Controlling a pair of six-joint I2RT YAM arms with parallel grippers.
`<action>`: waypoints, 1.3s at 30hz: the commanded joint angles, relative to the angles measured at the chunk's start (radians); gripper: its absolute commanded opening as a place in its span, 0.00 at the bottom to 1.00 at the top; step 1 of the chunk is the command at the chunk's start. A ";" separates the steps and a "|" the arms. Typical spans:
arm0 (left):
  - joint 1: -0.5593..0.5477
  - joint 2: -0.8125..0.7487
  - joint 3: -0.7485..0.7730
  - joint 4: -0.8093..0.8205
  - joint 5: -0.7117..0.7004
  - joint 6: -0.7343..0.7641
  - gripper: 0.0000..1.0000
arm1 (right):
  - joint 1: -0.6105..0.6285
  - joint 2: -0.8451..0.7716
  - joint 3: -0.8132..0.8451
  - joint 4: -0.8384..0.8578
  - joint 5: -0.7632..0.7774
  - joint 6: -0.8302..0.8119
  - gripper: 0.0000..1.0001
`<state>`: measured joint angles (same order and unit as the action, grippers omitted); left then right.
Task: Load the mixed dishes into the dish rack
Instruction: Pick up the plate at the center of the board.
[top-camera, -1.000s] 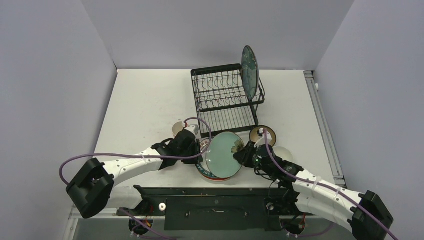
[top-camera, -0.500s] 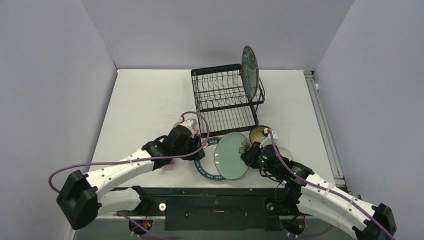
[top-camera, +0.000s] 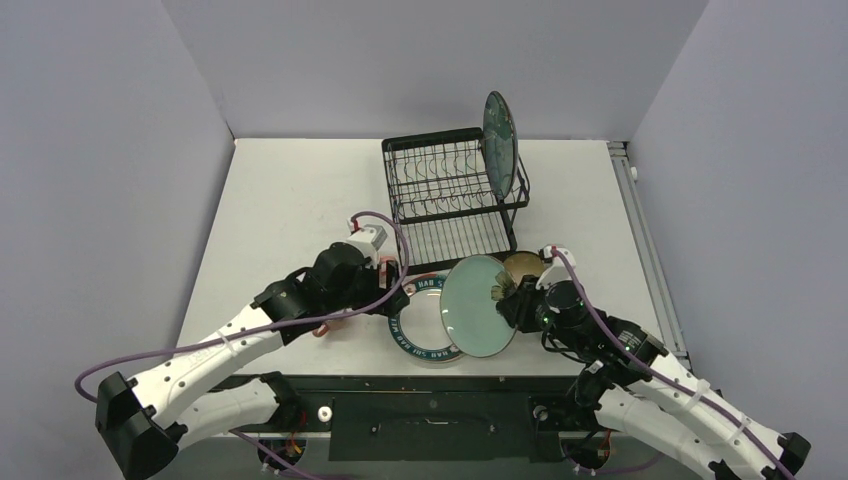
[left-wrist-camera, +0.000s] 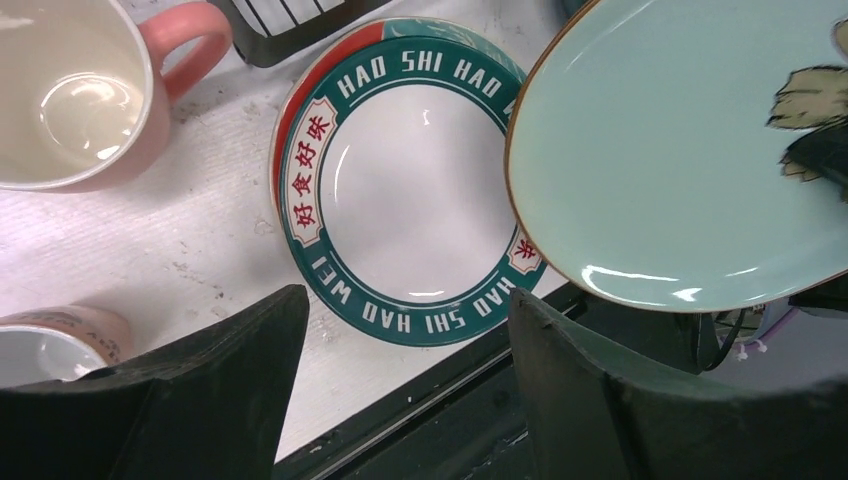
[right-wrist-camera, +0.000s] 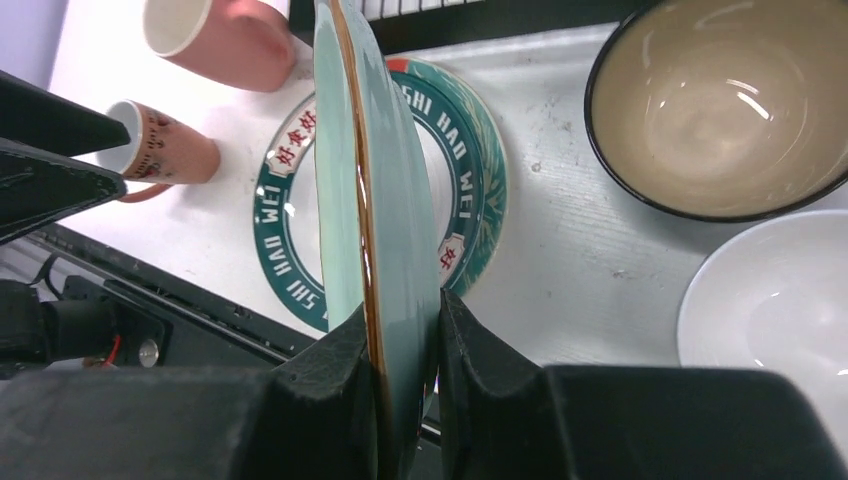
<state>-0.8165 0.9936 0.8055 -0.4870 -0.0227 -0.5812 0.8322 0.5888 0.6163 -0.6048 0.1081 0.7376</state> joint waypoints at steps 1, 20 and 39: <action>0.000 -0.047 0.066 -0.056 -0.010 0.061 0.72 | 0.005 -0.027 0.160 0.020 0.012 -0.038 0.00; 0.007 -0.242 0.091 -0.191 -0.070 0.186 0.96 | 0.009 0.198 0.715 -0.155 0.029 -0.189 0.00; 0.007 -0.298 -0.010 -0.171 -0.092 0.197 0.96 | 0.037 0.777 1.548 -0.295 0.240 -0.368 0.00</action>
<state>-0.8146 0.7132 0.7902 -0.6769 -0.0887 -0.4030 0.8581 1.3220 2.0106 -0.9817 0.2417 0.4133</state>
